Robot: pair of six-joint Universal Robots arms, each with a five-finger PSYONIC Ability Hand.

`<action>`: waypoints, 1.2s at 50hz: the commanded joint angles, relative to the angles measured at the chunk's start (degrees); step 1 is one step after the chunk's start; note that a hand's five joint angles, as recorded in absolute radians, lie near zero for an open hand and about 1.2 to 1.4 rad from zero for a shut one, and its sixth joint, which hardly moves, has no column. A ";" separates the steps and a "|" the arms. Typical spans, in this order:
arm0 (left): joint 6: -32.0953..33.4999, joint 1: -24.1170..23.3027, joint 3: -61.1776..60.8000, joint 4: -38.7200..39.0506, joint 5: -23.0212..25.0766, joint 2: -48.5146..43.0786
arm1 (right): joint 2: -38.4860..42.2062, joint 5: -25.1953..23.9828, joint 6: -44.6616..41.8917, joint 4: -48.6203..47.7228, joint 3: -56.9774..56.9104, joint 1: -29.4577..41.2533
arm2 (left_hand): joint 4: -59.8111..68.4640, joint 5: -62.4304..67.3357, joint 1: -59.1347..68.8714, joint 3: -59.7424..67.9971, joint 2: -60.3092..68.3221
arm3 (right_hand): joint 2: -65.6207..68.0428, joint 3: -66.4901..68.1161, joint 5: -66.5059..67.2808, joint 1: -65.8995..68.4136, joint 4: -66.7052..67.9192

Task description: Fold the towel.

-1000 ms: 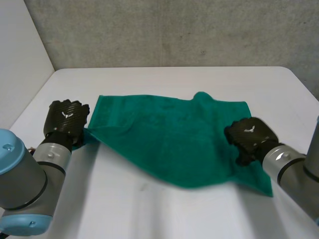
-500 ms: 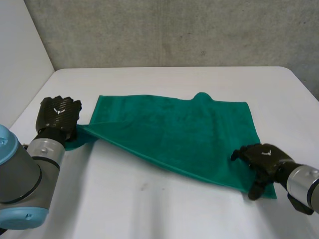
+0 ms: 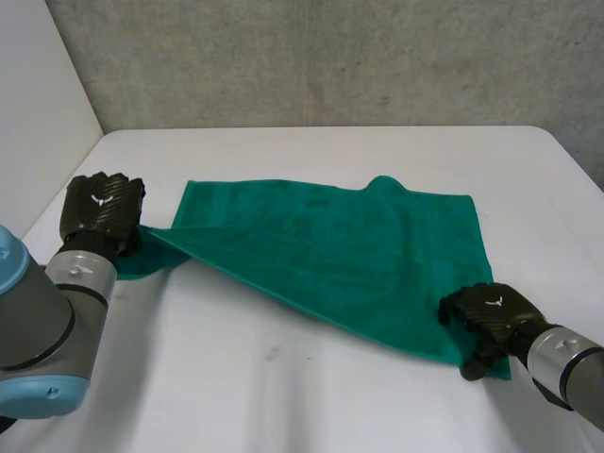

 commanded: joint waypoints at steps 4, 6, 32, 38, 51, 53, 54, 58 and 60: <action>-0.10 0.18 0.09 -0.37 -0.05 0.01 | 0.38 1.93 1.98 -4.13 -0.65 -0.99 | 11.49 14.70 14.30 11.65 11.37 | 45.35 45.17 46.93 50.56 45.23; -0.10 0.18 0.09 -0.37 -0.05 0.01 | -1.63 3.77 2.77 -5.63 -0.47 -0.99 | 11.49 14.70 14.30 11.65 11.37 | 45.35 45.17 46.93 50.56 45.23; -0.10 0.00 -0.87 -4.23 -0.05 -0.08 | -5.16 5.27 2.16 -5.37 -0.39 -0.81 | 11.49 14.70 14.30 11.65 11.37 | 42.67 42.49 44.25 47.88 42.55; 0.69 -0.18 -0.87 -9.76 -0.05 0.80 | -11.56 5.63 0.23 -3.62 -0.82 -1.07 | 11.49 14.70 14.30 11.65 11.37 | 45.35 45.17 46.93 50.56 45.23; 0.86 2.02 0.88 -36.31 0.39 27.33 | -32.23 4.66 -12.42 26.25 -15.23 -4.15 | 11.49 14.70 14.30 11.65 11.37 | 45.35 45.17 46.93 50.56 45.23; 1.91 1.93 1.06 -38.33 1.36 29.89 | -32.67 4.57 -13.40 28.29 -16.21 -4.15 | 11.49 14.70 14.30 11.65 11.37 | 45.35 45.17 46.93 50.56 45.23; 1.92 1.93 1.06 -38.34 1.36 29.89 | -33.46 4.48 -17.58 34.38 -18.29 -4.67 | 11.49 14.70 14.30 11.65 11.37 | 45.35 45.17 46.93 50.56 45.23; 5.08 2.28 0.10 -39.66 3.73 29.72 | -32.41 4.48 -22.00 37.95 -18.05 -4.77 | 11.49 14.70 14.30 11.65 11.37 | 45.35 45.17 46.93 50.56 45.23; 5.87 2.55 -0.52 -39.66 4.61 27.53 | -31.88 5.19 -23.95 38.05 -17.44 -4.50 | 11.49 14.70 14.30 11.65 11.37 | 45.35 45.17 46.93 50.56 45.23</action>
